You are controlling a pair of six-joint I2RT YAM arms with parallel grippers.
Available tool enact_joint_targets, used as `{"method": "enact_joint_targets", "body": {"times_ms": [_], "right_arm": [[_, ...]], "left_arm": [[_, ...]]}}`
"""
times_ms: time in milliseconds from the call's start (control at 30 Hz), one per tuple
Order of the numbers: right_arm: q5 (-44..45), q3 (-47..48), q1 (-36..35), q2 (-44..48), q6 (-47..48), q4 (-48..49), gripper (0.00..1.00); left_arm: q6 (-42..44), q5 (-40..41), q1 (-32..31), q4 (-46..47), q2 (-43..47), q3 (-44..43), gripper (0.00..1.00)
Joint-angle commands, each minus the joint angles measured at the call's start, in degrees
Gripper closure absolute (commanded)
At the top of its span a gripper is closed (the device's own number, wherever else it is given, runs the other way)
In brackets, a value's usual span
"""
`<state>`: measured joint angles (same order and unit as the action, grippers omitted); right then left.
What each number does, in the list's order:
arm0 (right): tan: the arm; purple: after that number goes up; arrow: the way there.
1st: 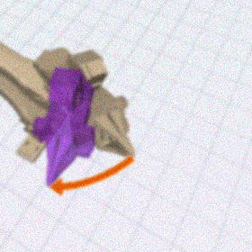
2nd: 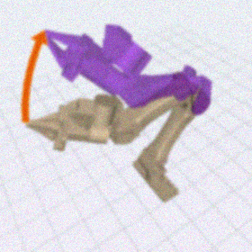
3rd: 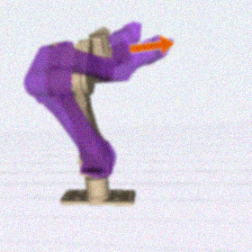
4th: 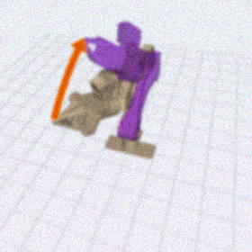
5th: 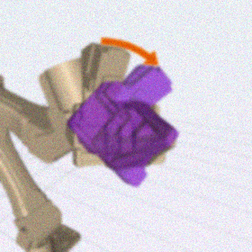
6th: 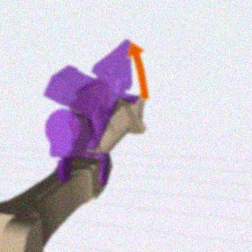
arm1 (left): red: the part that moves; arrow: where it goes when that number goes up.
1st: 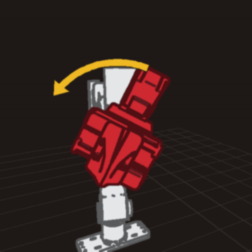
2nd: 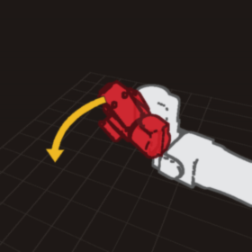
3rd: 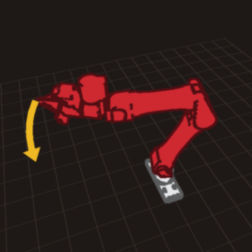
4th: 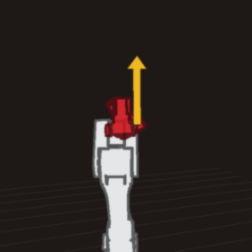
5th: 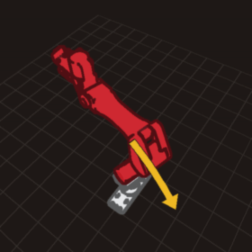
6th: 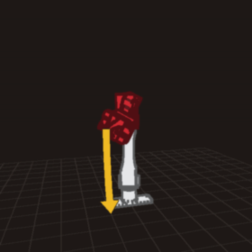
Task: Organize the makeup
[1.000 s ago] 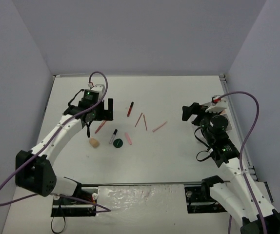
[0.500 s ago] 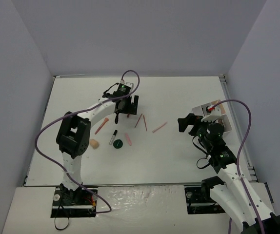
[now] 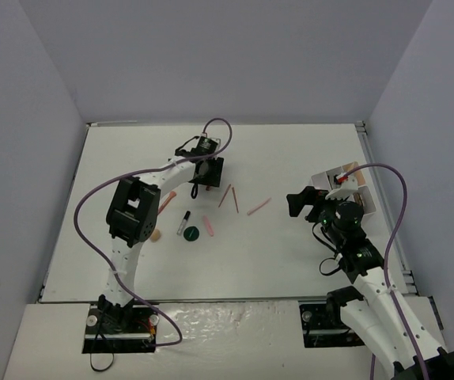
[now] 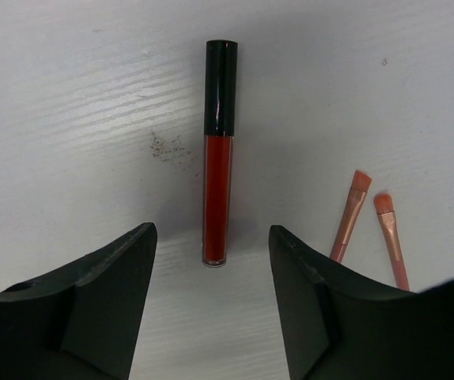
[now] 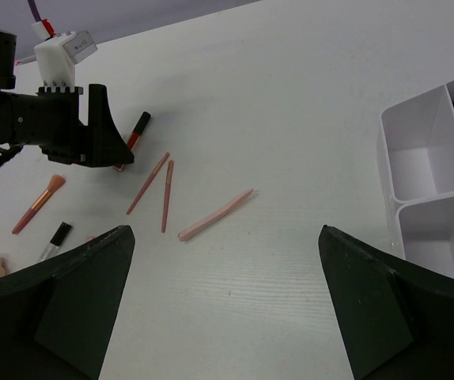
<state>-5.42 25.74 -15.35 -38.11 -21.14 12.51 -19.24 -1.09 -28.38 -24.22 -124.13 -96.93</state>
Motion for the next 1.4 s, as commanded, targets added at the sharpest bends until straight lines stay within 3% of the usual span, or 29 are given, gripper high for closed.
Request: {"method": "enact_joint_targets", "body": {"times_ms": [0,367,567,733,1033,1200,1367], "right_arm": [[-1.00,-0.10,0.24,0.44,-0.54,3.75,0.00],[-1.79,0.64,0.24,1.23,-1.14,2.82,0.00],[-2.36,0.93,0.20,1.99,-1.67,2.17,0.00],[-7.67,5.09,0.24,-0.12,-5.52,1.51,0.00],[-20.63,12.48,0.07,-7.49,-13.09,7.44,0.01],[-25.53,16.93,-0.02,-12.69,-15.19,10.27,0.02],[-27.34,20.13,-0.14,-16.06,-17.43,13.23,0.04]], "left_arm": [[1.49,2.37,-0.12,-0.50,0.99,-3.96,0.55],[1.64,2.22,-0.62,-2.48,-1.53,-5.38,0.72],[2.11,1.79,-0.62,-2.67,-0.57,-4.93,1.00],[4.22,-0.85,-1.19,1.50,9.35,0.70,1.00],[5.29,-6.49,-9.89,29.03,34.74,25.68,1.00],[2.18,-6.21,-15.26,40.98,41.46,32.47,1.00],[2.22,-7.23,-19.33,44.99,44.43,33.21,1.00]]}}
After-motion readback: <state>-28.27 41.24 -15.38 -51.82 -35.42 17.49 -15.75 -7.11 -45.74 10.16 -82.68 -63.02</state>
